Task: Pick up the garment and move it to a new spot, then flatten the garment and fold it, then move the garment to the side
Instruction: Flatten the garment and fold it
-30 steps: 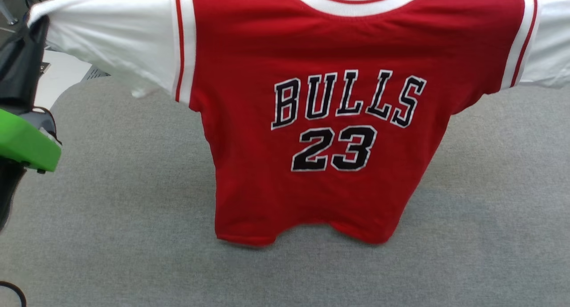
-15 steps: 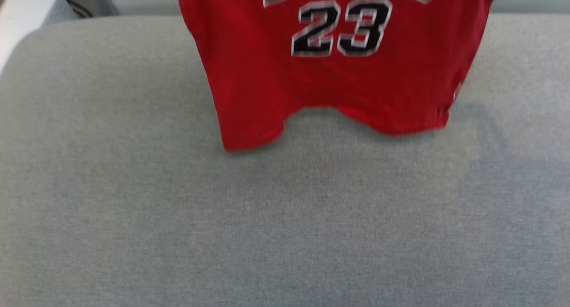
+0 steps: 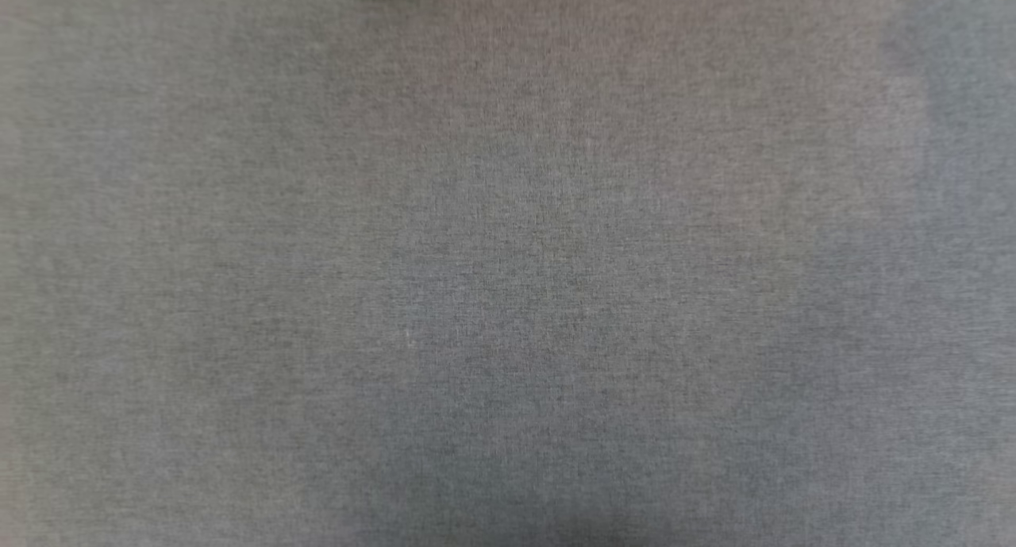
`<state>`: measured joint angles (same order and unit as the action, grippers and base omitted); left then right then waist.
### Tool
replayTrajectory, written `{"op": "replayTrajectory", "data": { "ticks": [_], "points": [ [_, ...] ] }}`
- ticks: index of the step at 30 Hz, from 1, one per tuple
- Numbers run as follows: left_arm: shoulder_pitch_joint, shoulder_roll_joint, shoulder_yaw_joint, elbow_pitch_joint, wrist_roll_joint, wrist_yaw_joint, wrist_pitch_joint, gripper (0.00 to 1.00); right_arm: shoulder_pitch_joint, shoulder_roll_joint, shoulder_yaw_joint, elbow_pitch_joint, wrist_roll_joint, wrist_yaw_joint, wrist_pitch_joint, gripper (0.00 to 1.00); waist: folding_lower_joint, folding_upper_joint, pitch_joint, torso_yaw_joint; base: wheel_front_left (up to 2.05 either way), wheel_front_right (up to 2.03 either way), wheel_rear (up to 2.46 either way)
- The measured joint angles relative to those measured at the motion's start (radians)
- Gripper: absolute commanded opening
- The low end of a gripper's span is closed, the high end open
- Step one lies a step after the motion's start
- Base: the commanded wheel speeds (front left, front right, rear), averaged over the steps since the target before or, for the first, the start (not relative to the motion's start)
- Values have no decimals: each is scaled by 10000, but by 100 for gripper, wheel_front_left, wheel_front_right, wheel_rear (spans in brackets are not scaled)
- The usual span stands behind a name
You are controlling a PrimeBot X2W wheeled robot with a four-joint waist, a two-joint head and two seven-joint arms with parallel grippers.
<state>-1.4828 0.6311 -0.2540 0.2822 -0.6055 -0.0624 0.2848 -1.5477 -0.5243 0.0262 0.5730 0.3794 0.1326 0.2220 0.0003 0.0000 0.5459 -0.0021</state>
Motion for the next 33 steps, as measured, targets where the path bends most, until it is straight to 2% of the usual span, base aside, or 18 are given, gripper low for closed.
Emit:
{"op": "replayTrajectory", "data": {
  "ticks": [7, 15, 26, 33],
  "points": [
    [-1627, -485, -148, 2178, 391, -217, -1354, 0, -1378, 464, 65, 1710, -435, 2, -1068, 0, 0, 0, 836, -80, 0, 0, 0],
    [-1480, -876, -571, 3708, 445, -495, -2429, 0, -1387, 754, 395, 2869, -130, 0, -1862, 0, 0, 0, 1055, -35, 0, 0, 0],
    [2014, -1306, -1555, 4182, -194, -654, -3494, 0, 1169, 957, 1172, 3511, 1152, -2, -2196, 0, -2, 0, 196, 55, 0, 0, 0],
    [4923, -1375, -2291, 3586, -1045, -656, -3540, 0, 4031, 844, 2230, 2688, 2805, -8, -1402, 0, -4, 0, -872, 125, 0, 0, 0]
  ]
}}
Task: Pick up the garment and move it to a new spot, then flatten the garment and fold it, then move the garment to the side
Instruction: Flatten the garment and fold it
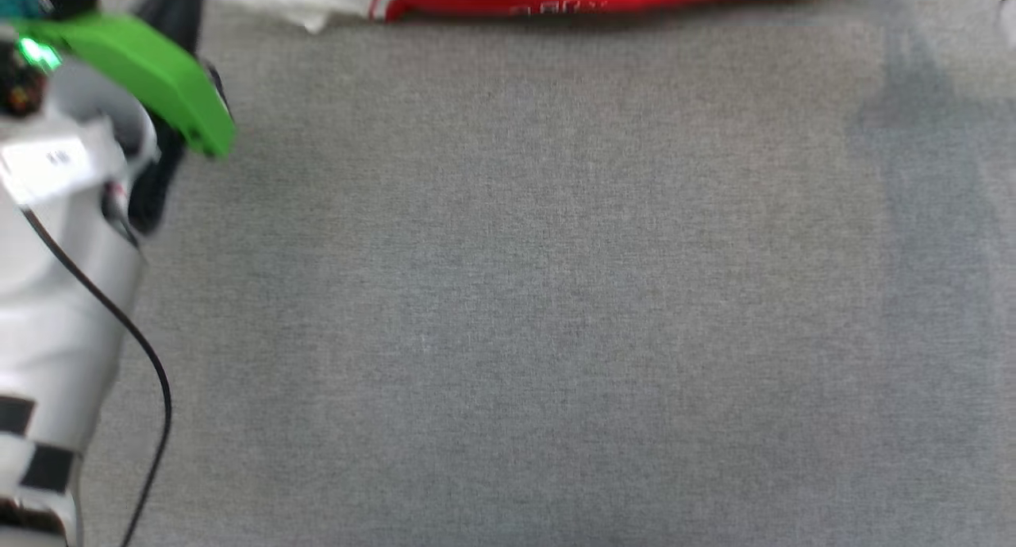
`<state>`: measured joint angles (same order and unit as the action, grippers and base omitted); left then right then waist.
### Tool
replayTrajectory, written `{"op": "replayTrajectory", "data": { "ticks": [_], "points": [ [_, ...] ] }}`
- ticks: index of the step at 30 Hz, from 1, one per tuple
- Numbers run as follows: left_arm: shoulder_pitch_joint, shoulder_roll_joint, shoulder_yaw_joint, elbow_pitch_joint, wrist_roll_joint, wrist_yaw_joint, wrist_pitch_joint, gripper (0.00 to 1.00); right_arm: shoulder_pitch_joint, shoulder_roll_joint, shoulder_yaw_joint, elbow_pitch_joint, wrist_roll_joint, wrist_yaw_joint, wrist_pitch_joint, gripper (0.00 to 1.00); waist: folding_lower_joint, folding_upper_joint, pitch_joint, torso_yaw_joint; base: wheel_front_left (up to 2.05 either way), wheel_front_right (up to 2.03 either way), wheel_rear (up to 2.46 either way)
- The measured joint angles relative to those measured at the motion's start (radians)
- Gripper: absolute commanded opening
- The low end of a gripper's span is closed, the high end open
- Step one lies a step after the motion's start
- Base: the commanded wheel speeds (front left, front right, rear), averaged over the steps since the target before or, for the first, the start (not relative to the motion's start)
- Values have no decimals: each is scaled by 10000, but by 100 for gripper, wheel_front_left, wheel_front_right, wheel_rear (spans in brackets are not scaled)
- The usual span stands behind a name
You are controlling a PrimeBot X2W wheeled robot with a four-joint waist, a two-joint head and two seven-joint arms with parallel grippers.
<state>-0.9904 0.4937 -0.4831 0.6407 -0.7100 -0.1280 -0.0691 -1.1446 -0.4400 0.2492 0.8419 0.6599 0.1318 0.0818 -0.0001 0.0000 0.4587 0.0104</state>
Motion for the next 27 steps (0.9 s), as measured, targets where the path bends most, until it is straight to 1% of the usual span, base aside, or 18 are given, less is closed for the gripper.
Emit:
{"op": "replayTrajectory", "data": {
  "ticks": [6, 10, 16, 22, 27],
  "points": [
    [2211, 86, -274, -487, -558, 0, 222, 0, 2864, -667, 537, -1172, 1260, 0, 500, 0, 0, 0, -1008, 117, 0, 0, 0],
    [3503, 186, -357, -857, -859, 40, 439, 0, 4291, -1058, 775, -1833, 1753, 0, 642, 0, 0, 1, -1629, 188, 0, 0, 0],
    [5366, 353, -412, -1513, -1312, 441, 527, 0, 6017, -1666, 1009, -2441, 1833, 0, 621, 0, -1, 1, -2557, 284, 0, 0, 0],
    [6796, 366, -673, -2102, -1427, 786, 625, 0, 7351, -1979, 1101, -2746, 1793, 0, 612, 0, -1, 0, -3305, 362, 0, 0, 0],
    [7657, 372, -779, -2556, -1586, 991, 713, 0, 8246, -2042, 974, -2899, 1791, 0, 570, 0, 0, 1, -3835, 416, 0, 0, 0]
  ]
}}
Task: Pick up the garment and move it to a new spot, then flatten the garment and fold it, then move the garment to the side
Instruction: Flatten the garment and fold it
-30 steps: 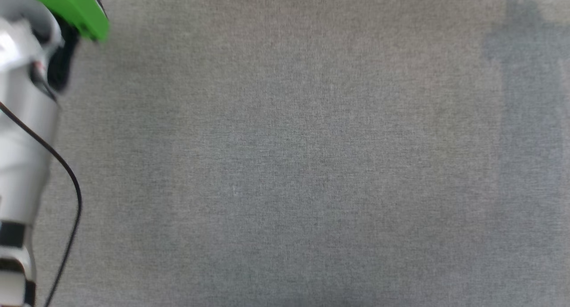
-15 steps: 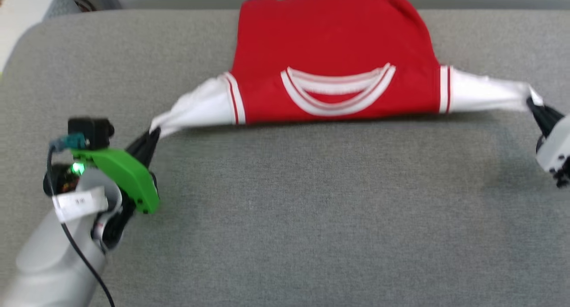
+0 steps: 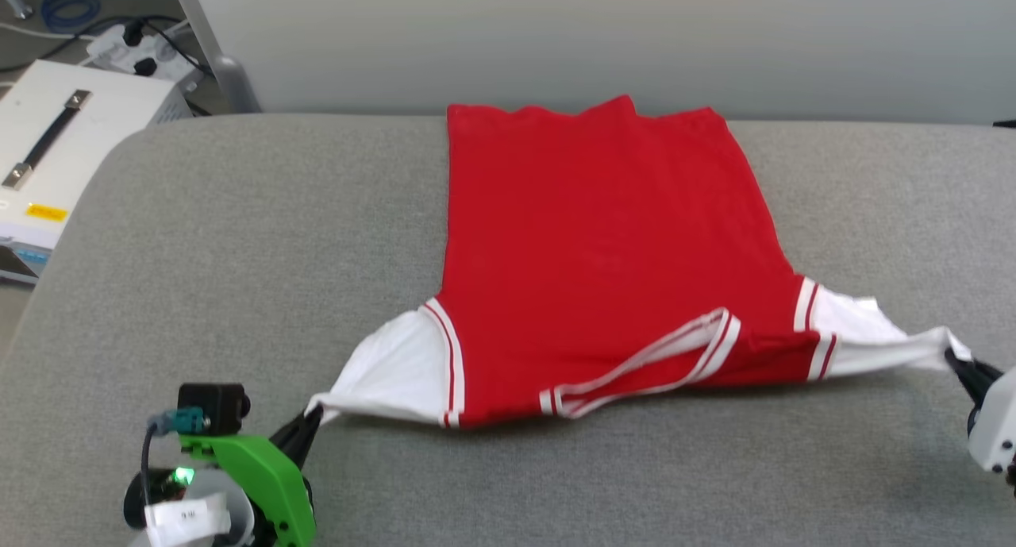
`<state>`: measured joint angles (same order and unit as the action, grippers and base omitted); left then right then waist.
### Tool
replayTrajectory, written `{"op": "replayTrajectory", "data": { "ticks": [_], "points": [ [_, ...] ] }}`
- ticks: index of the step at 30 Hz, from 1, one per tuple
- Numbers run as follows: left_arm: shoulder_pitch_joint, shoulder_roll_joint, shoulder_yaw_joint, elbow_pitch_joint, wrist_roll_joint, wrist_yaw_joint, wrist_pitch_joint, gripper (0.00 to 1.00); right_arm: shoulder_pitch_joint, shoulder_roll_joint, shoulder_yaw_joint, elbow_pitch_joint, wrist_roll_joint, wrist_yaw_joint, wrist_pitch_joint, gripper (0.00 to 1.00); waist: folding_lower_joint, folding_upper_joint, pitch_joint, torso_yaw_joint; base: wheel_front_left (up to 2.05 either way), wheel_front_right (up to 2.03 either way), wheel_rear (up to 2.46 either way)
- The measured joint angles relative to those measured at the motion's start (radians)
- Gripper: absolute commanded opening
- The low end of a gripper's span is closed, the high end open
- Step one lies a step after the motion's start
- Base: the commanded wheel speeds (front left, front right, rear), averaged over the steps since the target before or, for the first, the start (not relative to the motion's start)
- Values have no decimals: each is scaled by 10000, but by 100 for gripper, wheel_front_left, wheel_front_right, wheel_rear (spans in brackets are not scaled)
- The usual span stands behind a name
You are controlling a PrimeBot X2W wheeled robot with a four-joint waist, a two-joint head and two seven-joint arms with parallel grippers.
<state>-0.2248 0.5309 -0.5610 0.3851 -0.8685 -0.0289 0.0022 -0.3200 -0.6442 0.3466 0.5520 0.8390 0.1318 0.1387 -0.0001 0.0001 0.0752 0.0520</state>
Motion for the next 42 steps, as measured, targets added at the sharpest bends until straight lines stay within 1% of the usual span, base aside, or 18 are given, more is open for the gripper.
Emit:
{"op": "replayTrajectory", "data": {
  "ticks": [6, 10, 16, 21, 22, 23, 27, 29, 31, 34, 38, 40, 42],
  "points": [
    [963, 100, -128, -520, -148, 255, 75, 0, 1236, -119, -186, -535, -36, 0, 159, 0, 0, 0, -592, 45, 0, 0, 0],
    [1535, 280, -144, -947, -326, 430, 75, 0, 2138, -228, -382, -1095, -140, 0, 360, 0, 0, 0, -828, 82, 0, 0, 0],
    [2200, 508, -165, -1538, -380, 681, 90, 0, 3506, -142, -1248, -1793, -148, 0, 617, 0, 0, 0, -893, 131, 0, 0, 0],
    [2251, 529, -190, -1935, -385, 784, 203, 0, 3864, 82, -1802, -2251, -418, 0, 1041, 0, 0, 0, -843, 113, 0, 0, 0],
    [2245, 527, -198, -2017, -401, 784, 265, 0, 3865, 146, -1946, -2336, -424, 0, 1264, 43, 0, 0, -819, 109, 0, 0, 0],
    [2237, 518, -198, -2071, -453, 784, 349, 0, 3865, 253, -2157, -2376, -405, 0, 1565, 100, 0, 0, -794, 109, 0, 0, 0],
    [2168, 493, -303, -2403, -479, 784, 617, 0, 3886, 397, -2663, -3026, -433, -2, 2441, 100, 0, 0, -662, 133, 0, 0, 0],
    [2058, 495, -474, -2755, -431, 786, 848, 0, 3867, 447, -3047, -3622, -428, -2, 3016, 100, 0, 0, -538, 162, 0, 0, 0],
    [1977, 499, -548, -3196, -418, 897, 1104, 0, 3716, 539, -3459, -4176, -430, -2, 3632, 100, 0, 0, -397, 196, 0, 0, 0],
    [1917, 581, -543, -4025, -382, 1177, 1409, 0, 3185, 654, -4075, -4987, -629, -4, 4713, 100, 0, 0, -114, 269, 0, 0, 0],
    [1777, 838, -560, -5340, -259, 1544, 1837, 0, 1829, 1156, -4736, -5808, -800, -4, 6491, 100, 0, 0, 419, 410, 0, 0, 0],
    [1615, 1058, -594, -6019, -13, 1691, 2042, 0, 882, 1459, -4984, -6017, -897, -4, 7323, 100, 0, 0, 767, 509, 0, 0, 0],
    [1429, 1191, -616, -6566, 196, 1772, 2245, 0, -110, 1538, -5093, -6008, -1244, -4, 8055, 100, 1, 0, 1125, 620, 0, 0, 0]
  ]
}}
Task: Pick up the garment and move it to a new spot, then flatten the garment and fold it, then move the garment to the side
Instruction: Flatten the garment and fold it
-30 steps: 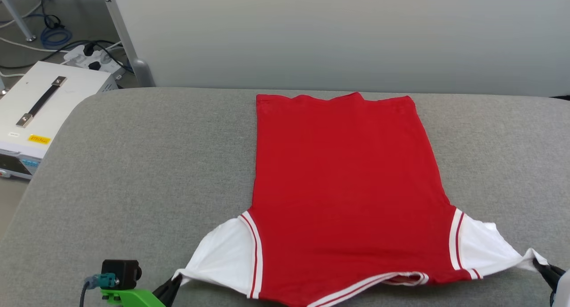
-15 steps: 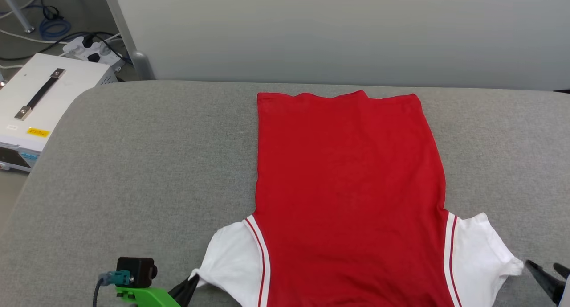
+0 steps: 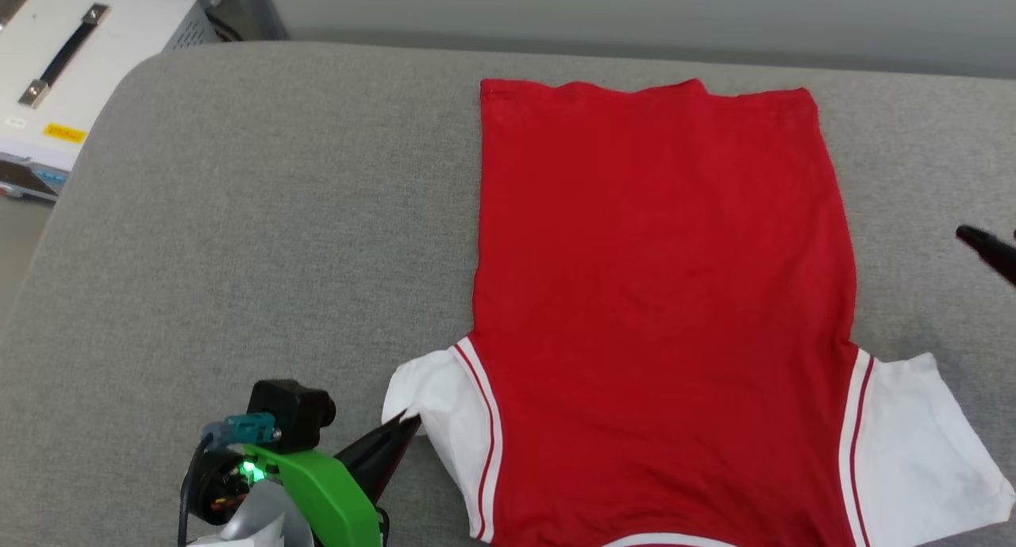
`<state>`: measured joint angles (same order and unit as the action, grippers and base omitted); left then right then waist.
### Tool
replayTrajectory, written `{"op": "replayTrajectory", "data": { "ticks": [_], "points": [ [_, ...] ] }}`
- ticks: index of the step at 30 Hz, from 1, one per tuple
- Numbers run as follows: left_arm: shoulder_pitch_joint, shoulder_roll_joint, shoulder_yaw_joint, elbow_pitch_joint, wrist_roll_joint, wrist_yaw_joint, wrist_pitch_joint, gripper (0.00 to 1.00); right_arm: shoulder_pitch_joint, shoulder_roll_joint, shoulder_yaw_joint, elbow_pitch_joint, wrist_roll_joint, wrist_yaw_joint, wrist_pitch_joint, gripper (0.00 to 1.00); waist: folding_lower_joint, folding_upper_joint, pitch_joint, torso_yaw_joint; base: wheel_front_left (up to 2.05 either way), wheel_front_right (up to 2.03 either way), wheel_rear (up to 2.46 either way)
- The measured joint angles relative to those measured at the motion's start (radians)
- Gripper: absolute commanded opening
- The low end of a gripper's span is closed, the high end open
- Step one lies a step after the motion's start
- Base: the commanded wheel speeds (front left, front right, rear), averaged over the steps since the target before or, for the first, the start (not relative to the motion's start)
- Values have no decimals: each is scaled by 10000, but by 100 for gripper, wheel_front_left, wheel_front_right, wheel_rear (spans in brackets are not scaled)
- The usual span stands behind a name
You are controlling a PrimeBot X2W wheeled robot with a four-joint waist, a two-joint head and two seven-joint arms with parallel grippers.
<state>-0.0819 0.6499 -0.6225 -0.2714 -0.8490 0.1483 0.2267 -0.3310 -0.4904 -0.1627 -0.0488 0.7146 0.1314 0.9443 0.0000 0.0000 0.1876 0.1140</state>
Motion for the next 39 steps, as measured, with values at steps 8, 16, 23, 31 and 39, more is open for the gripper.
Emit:
{"op": "replayTrajectory", "data": {
  "ticks": [8, 16, 23, 31, 39],
  "points": [
    [-598, 242, -157, -1595, 376, 194, 616, 0, -3690, -171, -153, 1220, -1841, 0, 2197, 100, 2, 0, 1636, 638, 0, 0, 0],
    [-1151, 48, -470, -2359, 807, 178, 731, 0, -6173, -119, -706, 3032, -3139, 0, 3252, 100, 3, 0, 3015, 1591, 0, 0, 0],
    [-1347, -301, -717, -2518, 882, 50, 686, 0, -7272, -174, -821, 3774, -4169, 0, 3453, 100, 3, 0, 3904, 2467, 0, 0, 0],
    [-1478, -552, -832, -2217, 1012, -40, 499, 0, -7419, -464, -867, 4192, -4648, 0, 3361, 100, 1, 0, 4583, 3267, 0, 0, 0],
    [-1558, -589, -564, -2117, 1011, -35, 332, 0, -7358, -662, -752, 3939, -4638, 0, 3718, 0, 1, 0, 4826, 3500, 0, 0, 0]
  ]
}}
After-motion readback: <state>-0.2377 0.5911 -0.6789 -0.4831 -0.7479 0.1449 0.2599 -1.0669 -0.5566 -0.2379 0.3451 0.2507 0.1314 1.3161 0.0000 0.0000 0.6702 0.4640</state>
